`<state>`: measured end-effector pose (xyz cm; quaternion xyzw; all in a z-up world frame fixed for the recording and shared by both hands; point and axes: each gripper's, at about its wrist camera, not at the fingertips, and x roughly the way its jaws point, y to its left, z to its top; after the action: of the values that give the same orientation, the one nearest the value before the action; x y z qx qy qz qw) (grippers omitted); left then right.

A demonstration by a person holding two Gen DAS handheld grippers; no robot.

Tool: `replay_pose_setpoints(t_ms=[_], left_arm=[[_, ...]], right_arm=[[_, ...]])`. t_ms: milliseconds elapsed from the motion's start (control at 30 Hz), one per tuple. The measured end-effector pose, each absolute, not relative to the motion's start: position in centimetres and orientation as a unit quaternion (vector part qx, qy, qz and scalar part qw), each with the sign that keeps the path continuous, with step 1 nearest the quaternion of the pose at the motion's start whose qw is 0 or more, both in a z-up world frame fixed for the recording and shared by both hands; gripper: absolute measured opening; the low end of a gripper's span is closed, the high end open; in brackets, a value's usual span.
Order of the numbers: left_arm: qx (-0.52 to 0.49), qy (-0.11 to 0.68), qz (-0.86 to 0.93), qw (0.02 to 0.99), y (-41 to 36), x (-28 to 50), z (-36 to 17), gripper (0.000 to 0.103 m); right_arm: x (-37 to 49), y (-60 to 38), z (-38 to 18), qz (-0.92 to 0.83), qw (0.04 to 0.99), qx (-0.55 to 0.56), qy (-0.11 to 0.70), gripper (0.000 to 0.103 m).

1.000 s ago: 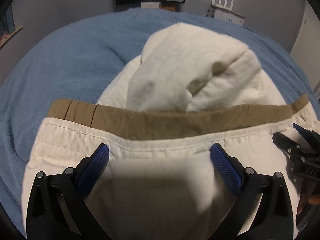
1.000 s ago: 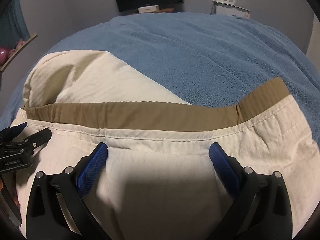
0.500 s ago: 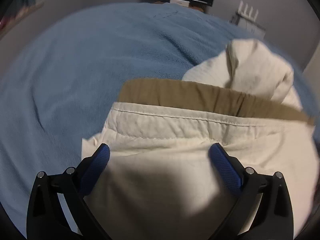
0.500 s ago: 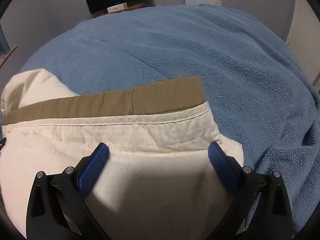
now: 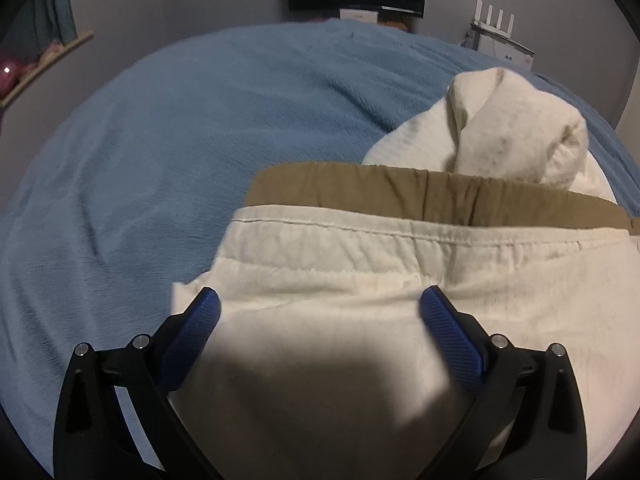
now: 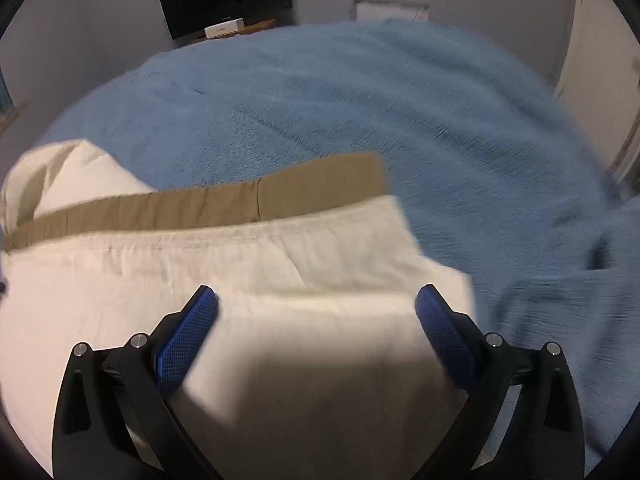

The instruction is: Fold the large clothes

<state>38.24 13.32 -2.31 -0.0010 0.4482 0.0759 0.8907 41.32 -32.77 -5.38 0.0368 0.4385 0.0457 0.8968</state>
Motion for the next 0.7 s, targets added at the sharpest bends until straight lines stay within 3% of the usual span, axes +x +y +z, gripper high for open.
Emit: replay_pose_setpoints(t_ms=[267,500,700], left_arm=[[-0.001,0.423,-0.013,0.906,11.9,27.2,2.3,0.096],[0.023,0.45,-0.071,0.89,7.1,21.4,-0.4,0.096],[0.035,0.469,-0.054,0.881,7.9,19.5,-3.1,0.098]], right_arm=[[30.0,-30.4,0.5,0.162,0.91,0.003,0.381,0.095],[23.0,-26.1,-2.4,0.231,0.888,-0.008,0.398,0.095],[19.1,-26.0,-5.0,0.211,0.888,-0.061,0.405,0.095]])
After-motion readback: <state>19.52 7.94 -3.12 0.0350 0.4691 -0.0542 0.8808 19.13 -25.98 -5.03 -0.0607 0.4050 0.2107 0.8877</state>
